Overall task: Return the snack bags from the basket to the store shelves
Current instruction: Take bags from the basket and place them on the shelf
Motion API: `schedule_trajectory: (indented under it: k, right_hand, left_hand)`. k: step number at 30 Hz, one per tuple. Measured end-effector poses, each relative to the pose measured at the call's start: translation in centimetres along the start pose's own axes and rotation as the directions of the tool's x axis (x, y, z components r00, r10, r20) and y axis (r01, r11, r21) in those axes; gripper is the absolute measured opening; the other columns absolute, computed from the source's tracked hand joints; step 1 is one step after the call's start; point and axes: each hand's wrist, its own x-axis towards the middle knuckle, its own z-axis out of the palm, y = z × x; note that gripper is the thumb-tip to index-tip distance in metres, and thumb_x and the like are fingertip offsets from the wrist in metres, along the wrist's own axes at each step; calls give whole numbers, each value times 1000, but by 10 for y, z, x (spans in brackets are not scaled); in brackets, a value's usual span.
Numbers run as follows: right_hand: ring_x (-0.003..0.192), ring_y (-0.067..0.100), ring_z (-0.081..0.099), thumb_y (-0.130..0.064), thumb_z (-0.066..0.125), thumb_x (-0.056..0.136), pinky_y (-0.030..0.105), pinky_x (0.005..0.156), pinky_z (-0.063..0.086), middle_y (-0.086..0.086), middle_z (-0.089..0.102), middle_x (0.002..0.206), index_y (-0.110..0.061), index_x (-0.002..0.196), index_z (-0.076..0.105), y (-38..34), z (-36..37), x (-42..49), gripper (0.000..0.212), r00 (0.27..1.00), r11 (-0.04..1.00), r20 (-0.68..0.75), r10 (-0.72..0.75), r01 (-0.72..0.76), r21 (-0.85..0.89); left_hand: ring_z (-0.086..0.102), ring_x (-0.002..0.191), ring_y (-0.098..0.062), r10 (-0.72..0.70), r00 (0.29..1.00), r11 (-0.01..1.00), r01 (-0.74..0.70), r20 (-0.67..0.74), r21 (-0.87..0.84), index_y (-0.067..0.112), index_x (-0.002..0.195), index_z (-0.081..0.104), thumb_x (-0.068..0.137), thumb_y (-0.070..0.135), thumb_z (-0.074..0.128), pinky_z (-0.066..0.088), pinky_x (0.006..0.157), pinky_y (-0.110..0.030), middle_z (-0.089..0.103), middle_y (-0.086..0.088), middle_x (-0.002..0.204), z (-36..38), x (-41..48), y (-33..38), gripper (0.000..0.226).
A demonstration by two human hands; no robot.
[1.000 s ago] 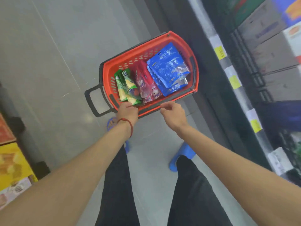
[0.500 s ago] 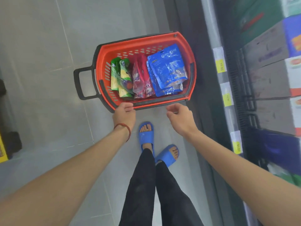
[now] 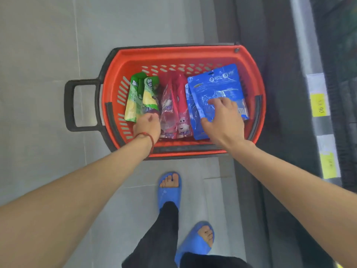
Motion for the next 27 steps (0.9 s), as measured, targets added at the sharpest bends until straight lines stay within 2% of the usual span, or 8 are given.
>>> schedule_trajectory:
  k: [3,6,11,14,19,21,23,27]
  right_hand:
    - [148,39,24,-48,68,84,54,118,27,14,31,159,-18,149,40,10,23,29,76,999,992,0,36,-36,-122]
    - [151,46,14,-62,71,77,66,117,20,19,15,165,-18,155,22,26,56,47,102,997,964,27,79,-69,-258]
    - [151,50,11,-72,69,77,72,113,17,22,6,166,-17,161,2,40,86,57,121,998,930,-54,12,-31,-365]
    - [149,48,18,-75,64,78,71,110,22,20,12,165,-19,161,5,44,94,65,116,995,933,-98,-21,-16,-360]
    - [145,47,24,-66,53,93,67,110,30,18,18,161,-19,159,9,48,94,71,92,991,933,-117,-63,17,-359]
    - [142,45,30,-55,50,99,65,109,32,17,24,158,-21,158,14,50,90,66,78,989,943,-126,-84,39,-329]
    - [138,42,37,-43,48,102,62,108,34,16,30,154,-21,156,20,49,85,58,65,984,953,-134,-114,70,-296]
    - [131,40,47,-28,43,103,59,104,34,13,44,146,-20,150,32,48,66,39,49,982,987,-137,-133,119,-103]
  left_hand:
    - [62,107,-34,-88,996,996,88,32,-10,8,108,68,100,45,38,52,96,-41,68,-17,114,25,23,-3,48]
    - [59,116,-35,-118,990,983,127,72,-133,5,125,57,98,52,34,49,101,-43,59,-18,128,50,48,-12,59]
    - [47,131,-34,-148,959,946,208,240,-248,18,147,40,87,70,41,38,111,-49,43,-11,149,65,70,-14,79]
    - [50,130,-30,-100,947,945,187,305,-270,24,145,42,85,73,44,40,110,-47,47,-8,146,74,79,-17,76]
    - [64,111,-25,-87,904,904,249,419,-348,19,133,54,84,65,56,48,101,-42,58,-5,132,76,85,-14,67]
    - [67,96,-23,20,880,863,225,475,-453,16,117,57,93,52,54,58,86,-37,64,-3,116,78,77,-10,43]
    - [63,78,-19,81,882,845,186,464,-501,16,109,54,100,40,48,58,68,-32,62,-5,96,81,62,-6,26]
    - [56,85,-20,109,891,867,132,442,-481,11,97,57,102,26,48,49,82,-34,54,-8,98,77,28,5,18]
